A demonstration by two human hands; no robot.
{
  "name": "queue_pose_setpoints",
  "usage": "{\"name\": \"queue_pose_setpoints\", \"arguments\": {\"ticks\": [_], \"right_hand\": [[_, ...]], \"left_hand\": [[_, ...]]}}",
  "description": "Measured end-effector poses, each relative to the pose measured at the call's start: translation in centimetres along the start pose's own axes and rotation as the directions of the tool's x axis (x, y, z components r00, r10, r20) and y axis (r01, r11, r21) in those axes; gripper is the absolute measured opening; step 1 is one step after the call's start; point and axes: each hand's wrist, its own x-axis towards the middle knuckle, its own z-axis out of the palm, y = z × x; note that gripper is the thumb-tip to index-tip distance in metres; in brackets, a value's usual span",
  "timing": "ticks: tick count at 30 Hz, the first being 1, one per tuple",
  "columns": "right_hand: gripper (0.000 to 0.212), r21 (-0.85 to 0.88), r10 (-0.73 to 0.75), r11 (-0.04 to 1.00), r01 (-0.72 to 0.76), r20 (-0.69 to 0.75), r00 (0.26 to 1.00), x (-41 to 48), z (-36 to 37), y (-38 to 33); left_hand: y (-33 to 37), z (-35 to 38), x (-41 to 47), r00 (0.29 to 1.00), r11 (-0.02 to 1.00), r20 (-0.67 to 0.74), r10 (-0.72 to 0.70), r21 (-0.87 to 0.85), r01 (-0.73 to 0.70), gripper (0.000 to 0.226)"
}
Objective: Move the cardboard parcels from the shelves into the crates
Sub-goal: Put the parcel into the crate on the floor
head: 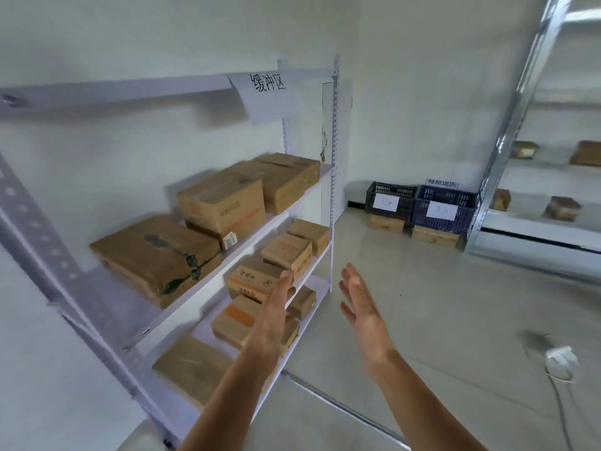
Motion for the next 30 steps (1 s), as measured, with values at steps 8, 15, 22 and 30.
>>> {"name": "queue_pose_setpoints", "arguments": {"ticks": [8,15,22,30], "right_hand": [[0.062,-0.064,0.011,0.998,-0.011,0.007,1.000,16.1,-6.2,-2.7],[0.057,-0.031,0.027,0.999,-0.025,0.056,0.998,28.6,-9.6,-3.1],[0.060,-0.026,0.055,0.998,-0.051,0.211,0.976,41.2,-13.6,-2.4],[0.073,-0.037,0.105,0.994,-0.098,0.371,0.923,53.7,-17.7,-3.5]], "left_hand": [[4.4,6.8,13.1,1.000,0.984,0.024,-0.006,-0.177,0.010,0.027],[7.9,11.2,22.9,0.996,0.996,-0.061,-0.059,-0.069,0.054,0.058],[11.0,17.0,31.7,0.981,0.996,-0.190,0.036,-0.068,-0.050,0.045],[14.9,22.6,39.6,0.929,0.997,-0.369,-0.029,-0.078,0.000,0.058]]}}
